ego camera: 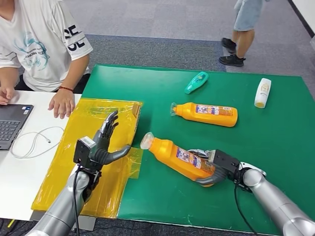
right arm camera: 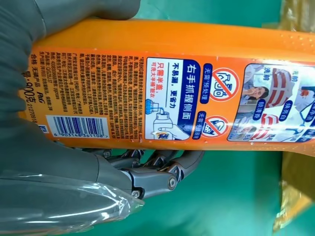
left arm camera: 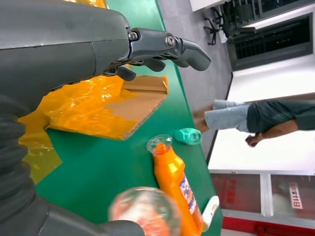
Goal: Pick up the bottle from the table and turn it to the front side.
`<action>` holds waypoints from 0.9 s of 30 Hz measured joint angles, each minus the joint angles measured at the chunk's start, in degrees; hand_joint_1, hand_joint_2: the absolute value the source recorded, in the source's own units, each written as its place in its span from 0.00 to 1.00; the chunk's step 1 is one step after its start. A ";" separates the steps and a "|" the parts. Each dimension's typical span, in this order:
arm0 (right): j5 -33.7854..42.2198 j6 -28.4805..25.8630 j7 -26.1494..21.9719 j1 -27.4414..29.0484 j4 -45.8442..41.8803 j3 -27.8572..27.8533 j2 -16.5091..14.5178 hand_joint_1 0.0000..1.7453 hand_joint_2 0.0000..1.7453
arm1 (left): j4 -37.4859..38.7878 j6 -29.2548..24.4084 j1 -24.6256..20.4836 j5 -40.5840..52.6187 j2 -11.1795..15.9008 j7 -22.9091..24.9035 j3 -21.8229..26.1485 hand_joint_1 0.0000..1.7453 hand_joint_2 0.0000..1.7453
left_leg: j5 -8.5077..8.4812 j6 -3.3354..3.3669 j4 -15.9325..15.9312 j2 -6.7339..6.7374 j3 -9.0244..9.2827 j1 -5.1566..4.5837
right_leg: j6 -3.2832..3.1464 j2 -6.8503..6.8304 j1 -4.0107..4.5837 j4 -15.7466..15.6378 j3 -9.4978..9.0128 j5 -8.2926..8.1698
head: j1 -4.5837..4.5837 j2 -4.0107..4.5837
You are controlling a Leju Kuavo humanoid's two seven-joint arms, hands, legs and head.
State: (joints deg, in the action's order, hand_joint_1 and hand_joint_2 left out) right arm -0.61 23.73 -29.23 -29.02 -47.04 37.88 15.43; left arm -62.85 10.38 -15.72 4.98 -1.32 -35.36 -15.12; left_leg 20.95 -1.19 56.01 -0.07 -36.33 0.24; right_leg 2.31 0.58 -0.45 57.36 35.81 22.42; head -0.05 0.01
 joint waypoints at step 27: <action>11.66 15.22 -0.86 9.31 -4.81 -17.14 -10.24 1.00 1.00 | -1.86 17.07 3.16 -5.24 0.58 -1.65 1.52 0.00 1.00 | 0.02 0.02 0.00 0.01 -0.14 -0.01 | 0.03 0.01 0.00 0.00 0.16 0.07 | 0.00 0.00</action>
State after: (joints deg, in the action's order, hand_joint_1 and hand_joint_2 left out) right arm 11.06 38.95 -30.09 -19.70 -51.84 20.74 5.19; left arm -64.72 27.45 -12.56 -0.25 -0.74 -37.02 -13.60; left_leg 20.97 -1.17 56.01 -0.06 -36.48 0.23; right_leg 2.35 0.58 -0.46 57.36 35.96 22.49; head -0.05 0.01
